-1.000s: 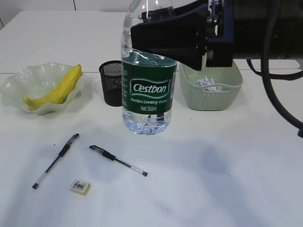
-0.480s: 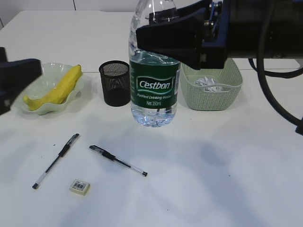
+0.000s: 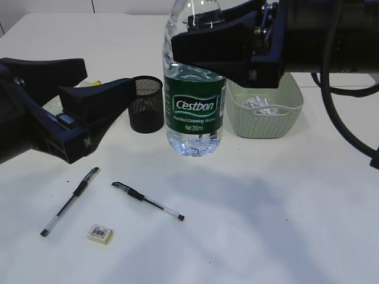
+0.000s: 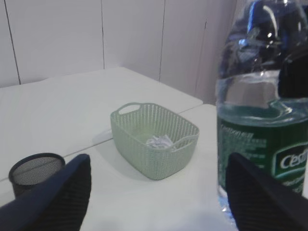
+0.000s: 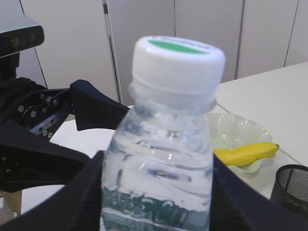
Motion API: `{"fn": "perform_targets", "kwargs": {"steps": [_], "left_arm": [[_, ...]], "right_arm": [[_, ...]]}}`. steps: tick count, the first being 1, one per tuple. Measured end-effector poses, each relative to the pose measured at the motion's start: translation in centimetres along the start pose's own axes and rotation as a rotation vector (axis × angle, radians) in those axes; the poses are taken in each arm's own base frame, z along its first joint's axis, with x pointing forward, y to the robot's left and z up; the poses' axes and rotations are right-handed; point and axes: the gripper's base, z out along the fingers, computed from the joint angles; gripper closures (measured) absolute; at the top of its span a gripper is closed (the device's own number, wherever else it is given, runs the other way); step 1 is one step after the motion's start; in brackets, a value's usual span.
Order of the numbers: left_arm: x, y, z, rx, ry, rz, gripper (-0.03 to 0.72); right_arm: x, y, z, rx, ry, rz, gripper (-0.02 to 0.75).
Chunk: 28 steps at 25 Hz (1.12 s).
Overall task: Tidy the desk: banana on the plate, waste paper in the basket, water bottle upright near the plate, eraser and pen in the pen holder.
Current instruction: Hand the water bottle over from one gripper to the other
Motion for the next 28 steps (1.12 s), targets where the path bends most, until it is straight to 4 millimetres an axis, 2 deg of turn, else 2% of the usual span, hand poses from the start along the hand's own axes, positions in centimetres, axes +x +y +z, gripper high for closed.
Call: {"fn": "perform_targets", "kwargs": {"steps": [9,16,21,28], "left_arm": [[0.5,-2.0,0.9,0.180,-0.054,0.048,0.048],[0.5,-2.7,1.7,0.254,-0.185,-0.034,0.048],[1.7,-2.8,2.5,0.264,-0.141,-0.035,0.048],[2.0,-2.9,3.0,0.260,-0.084,-0.060,0.050]], "right_arm": [[0.0,-0.1,0.0,0.005,0.002,-0.017,0.356],[0.0,-0.1,0.0,0.007,0.003,-0.021,0.356],[-0.1,0.3,0.0,-0.028,-0.011,-0.021,0.356],[-0.2,0.5,0.0,-0.058,-0.021,-0.023,0.356]]}}
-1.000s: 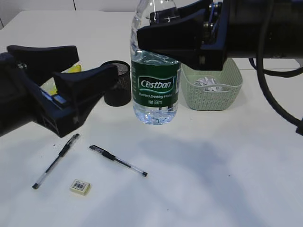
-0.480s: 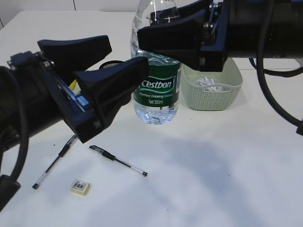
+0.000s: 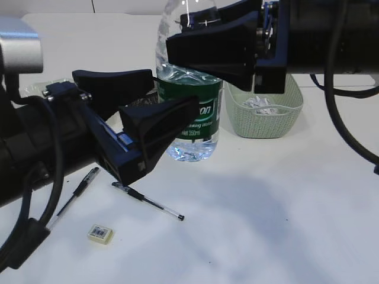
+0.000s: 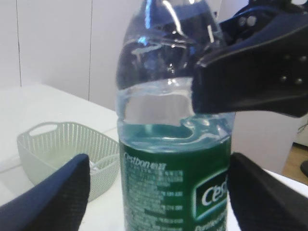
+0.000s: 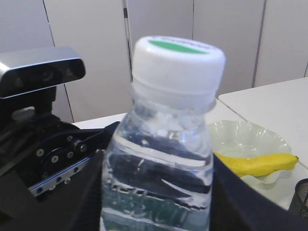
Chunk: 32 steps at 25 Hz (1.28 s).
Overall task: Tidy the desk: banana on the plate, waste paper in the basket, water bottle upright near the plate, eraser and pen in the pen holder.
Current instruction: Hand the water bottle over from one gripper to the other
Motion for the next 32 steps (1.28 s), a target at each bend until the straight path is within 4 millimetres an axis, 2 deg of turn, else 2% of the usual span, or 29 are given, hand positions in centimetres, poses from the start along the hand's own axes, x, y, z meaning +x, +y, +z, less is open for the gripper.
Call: {"fn": "perform_targets", "kwargs": {"steps": [7,22,32], "left_arm": [[-1.0,-0.3,1.5,0.023,0.089,-0.002,0.064],[-0.2,-0.4,2.0,0.042,0.125,-0.026,0.092],[-0.8,-0.8,2.4,0.074,0.086,-0.008,0.093]], "right_arm": [[0.4,0.3,0.0,-0.032,0.038,-0.024,0.356],[0.4,0.6,0.0,-0.067,0.039,-0.033,0.356],[0.1,1.1,-0.1,-0.129,0.028,-0.053,0.356]]}}
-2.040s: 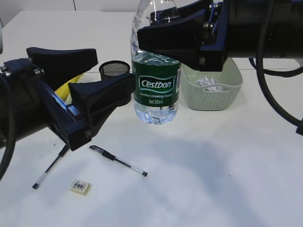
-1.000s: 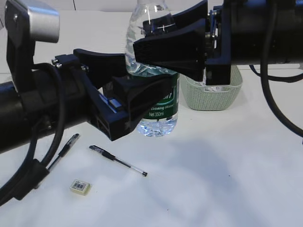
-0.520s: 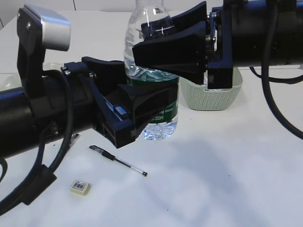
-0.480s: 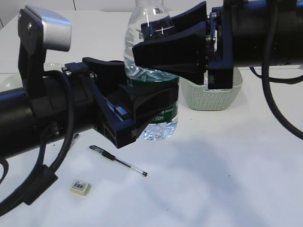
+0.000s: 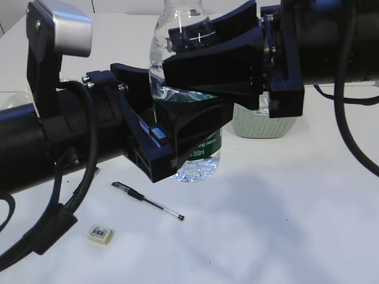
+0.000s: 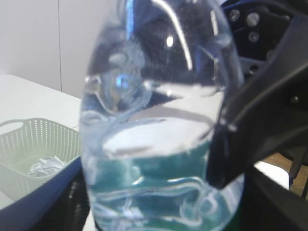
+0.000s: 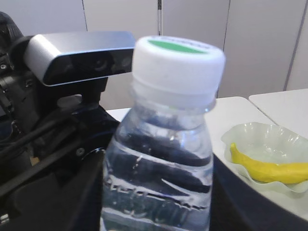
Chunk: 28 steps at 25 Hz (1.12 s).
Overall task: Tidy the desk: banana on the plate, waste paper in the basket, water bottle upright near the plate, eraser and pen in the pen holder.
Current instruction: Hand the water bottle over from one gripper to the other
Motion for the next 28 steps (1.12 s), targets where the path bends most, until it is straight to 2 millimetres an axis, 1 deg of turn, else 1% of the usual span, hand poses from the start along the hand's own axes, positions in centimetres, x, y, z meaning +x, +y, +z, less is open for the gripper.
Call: {"fn": "perform_targets", "kwargs": {"steps": [5,11,18,20,28], "left_arm": [[-0.42,-0.19,0.25,0.011,-0.006,0.013,0.093],[-0.39,-0.24,0.28,0.012,-0.001,0.013,0.107],[-0.37,-0.33,0.28,0.018,0.001,0.020,0.221],[-0.37,-0.33,0.28,0.018,0.001,0.018,0.244],[-0.37,-0.33,0.28,0.018,0.001,0.018,0.264]], "right_arm": [[-0.07,0.21,0.00,-0.023,-0.007,-0.001,0.356],[-0.04,0.27,0.00,-0.030,-0.004,-0.004,0.356],[-0.08,0.26,0.00,-0.029,-0.005,-0.007,0.356],[-0.06,0.25,0.01,-0.029,-0.004,-0.008,0.356],[-0.06,0.25,0.01,-0.029,-0.004,-0.008,0.356]]}}
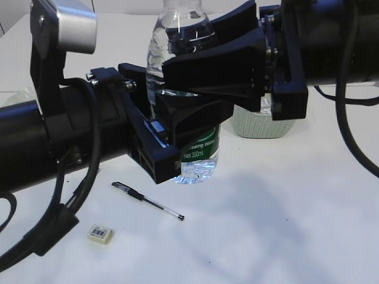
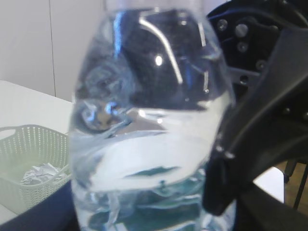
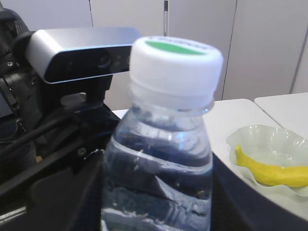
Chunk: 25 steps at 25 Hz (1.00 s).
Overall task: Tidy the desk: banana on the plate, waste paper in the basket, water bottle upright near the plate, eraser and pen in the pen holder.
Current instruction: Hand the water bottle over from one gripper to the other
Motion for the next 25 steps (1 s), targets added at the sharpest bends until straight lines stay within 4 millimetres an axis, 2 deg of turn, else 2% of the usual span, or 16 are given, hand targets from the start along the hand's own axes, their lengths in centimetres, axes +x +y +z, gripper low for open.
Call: {"fn": "perform_targets", "kwargs": {"steps": [10,17,25], "left_arm": [[0.01,-0.02,0.00,0.002,0.001,0.003,0.267],[0.02,-0.05,0.00,0.006,0.002,0.009,0.292],[0.02,-0.05,0.00,0.006,0.002,0.011,0.294]], "right_arm": [[0.00,0.00,0.00,0.000,0.000,0.000,0.349],[-0.02,-0.04,0.00,0.004,-0.002,0.008,0.231],[-0.05,-0.04,0.00,0.004,-0.006,0.012,0.183]]}}
